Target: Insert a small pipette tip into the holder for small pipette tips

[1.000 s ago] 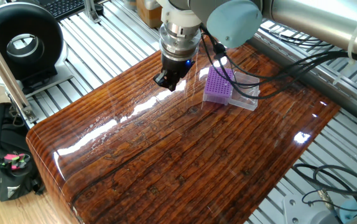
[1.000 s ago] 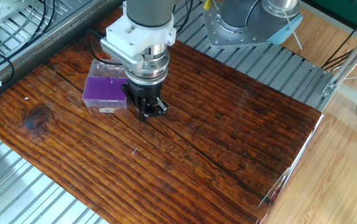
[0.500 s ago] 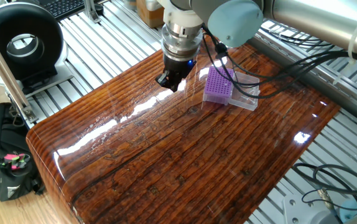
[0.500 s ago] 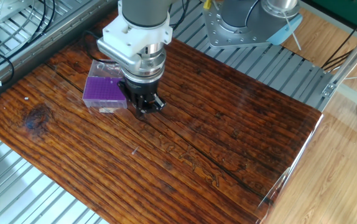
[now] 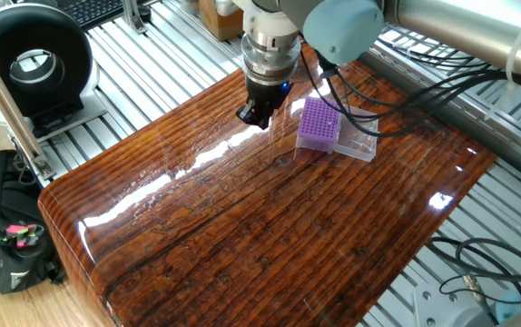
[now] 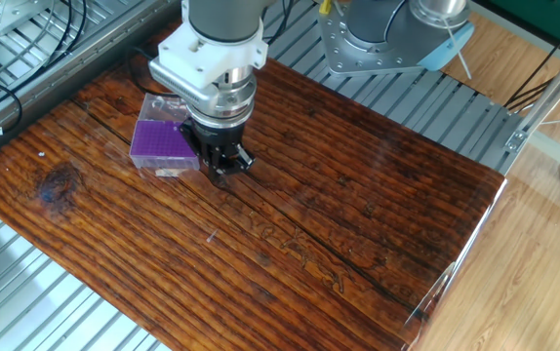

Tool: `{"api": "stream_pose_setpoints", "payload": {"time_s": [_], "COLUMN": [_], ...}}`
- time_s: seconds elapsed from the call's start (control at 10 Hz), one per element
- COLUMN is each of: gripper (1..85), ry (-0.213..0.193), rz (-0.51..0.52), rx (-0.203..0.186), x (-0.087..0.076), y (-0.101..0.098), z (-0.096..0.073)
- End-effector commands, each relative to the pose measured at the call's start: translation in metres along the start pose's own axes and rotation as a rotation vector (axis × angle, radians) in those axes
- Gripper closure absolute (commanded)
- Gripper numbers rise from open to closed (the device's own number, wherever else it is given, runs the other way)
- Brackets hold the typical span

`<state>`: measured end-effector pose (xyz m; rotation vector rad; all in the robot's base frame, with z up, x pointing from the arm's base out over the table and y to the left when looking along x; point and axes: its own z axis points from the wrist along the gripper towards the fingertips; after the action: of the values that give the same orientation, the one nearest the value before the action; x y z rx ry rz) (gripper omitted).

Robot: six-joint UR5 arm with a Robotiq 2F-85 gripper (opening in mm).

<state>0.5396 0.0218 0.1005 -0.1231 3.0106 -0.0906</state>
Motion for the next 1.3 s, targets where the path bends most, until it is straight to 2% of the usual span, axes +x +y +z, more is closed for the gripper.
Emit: {"api": "stream_pose_setpoints", "payload": {"time_s": [0.0, 0.1, 0.2, 0.5, 0.7, 0.8, 0.9, 1.0, 1.1, 1.2], "gripper": [84.7, 84.7, 84.7, 84.7, 84.7, 84.7, 84.7, 84.7, 84.7, 84.7], "ry": [0.012, 0.011, 0.007, 0.008, 0.014, 0.039, 0.065, 0.060, 0.012, -0.017], "rz": [-0.007, -0.012, -0.007, -0.016, -0.013, 0.005, 0.047, 0.068, 0.074, 0.067], "rx": [-0.022, -0.032, -0.061, -0.050, -0.057, -0.053, -0.017, 0.004, -0.040, -0.105], "x": [0.002, 0.003, 0.003, 0.004, 0.005, 0.012, 0.018, 0.017, 0.004, 0.002], "y": [0.001, 0.005, 0.014, 0.012, 0.014, 0.013, 0.004, -0.002, 0.009, 0.025], "z": [-0.001, 0.000, 0.000, 0.000, 0.000, 0.000, 0.000, 0.000, 0.001, -0.005]}}
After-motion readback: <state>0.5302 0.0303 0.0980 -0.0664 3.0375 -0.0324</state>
